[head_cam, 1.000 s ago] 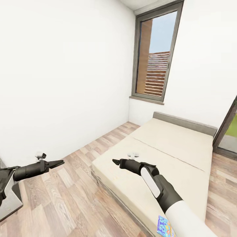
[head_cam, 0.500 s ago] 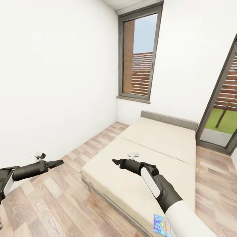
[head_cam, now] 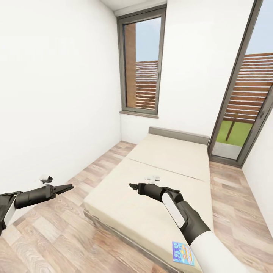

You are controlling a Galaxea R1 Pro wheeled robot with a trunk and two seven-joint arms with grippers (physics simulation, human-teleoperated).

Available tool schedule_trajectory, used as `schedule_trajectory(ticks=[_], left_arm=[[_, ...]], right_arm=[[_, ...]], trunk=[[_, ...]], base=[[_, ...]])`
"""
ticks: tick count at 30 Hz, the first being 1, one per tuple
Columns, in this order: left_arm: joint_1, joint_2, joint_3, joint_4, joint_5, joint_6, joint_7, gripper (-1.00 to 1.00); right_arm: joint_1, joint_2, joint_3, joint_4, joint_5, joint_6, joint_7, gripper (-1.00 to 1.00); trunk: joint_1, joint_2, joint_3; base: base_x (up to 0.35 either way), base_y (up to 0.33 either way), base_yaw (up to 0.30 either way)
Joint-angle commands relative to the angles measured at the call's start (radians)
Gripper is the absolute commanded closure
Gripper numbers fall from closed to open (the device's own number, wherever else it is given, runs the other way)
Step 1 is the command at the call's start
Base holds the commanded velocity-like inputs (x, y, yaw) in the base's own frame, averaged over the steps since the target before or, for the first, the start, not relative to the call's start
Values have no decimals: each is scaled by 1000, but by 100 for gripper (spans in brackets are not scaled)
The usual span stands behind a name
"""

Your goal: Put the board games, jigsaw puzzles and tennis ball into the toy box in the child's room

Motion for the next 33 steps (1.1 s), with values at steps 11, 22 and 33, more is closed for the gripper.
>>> schedule_trajectory(ticks=[11, 22, 33], left_arm=[[0, 1, 0, 0, 0, 11, -4, -100], [0, 1, 0, 0, 0, 11, -4, -100], [0, 1, 0, 0, 0, 11, -4, -100]], right_arm=[[-1, 1, -1, 0, -1, 4, 1, -100], [-1, 1, -1, 1, -1, 4, 1, -100], [-1, 1, -1, 1, -1, 4, 1, -100]], trunk=[[1, -2, -2], [1, -2, -2], [1, -2, -2]], base=[[0, 128, -279], [0, 14, -279], [0, 0, -279]])
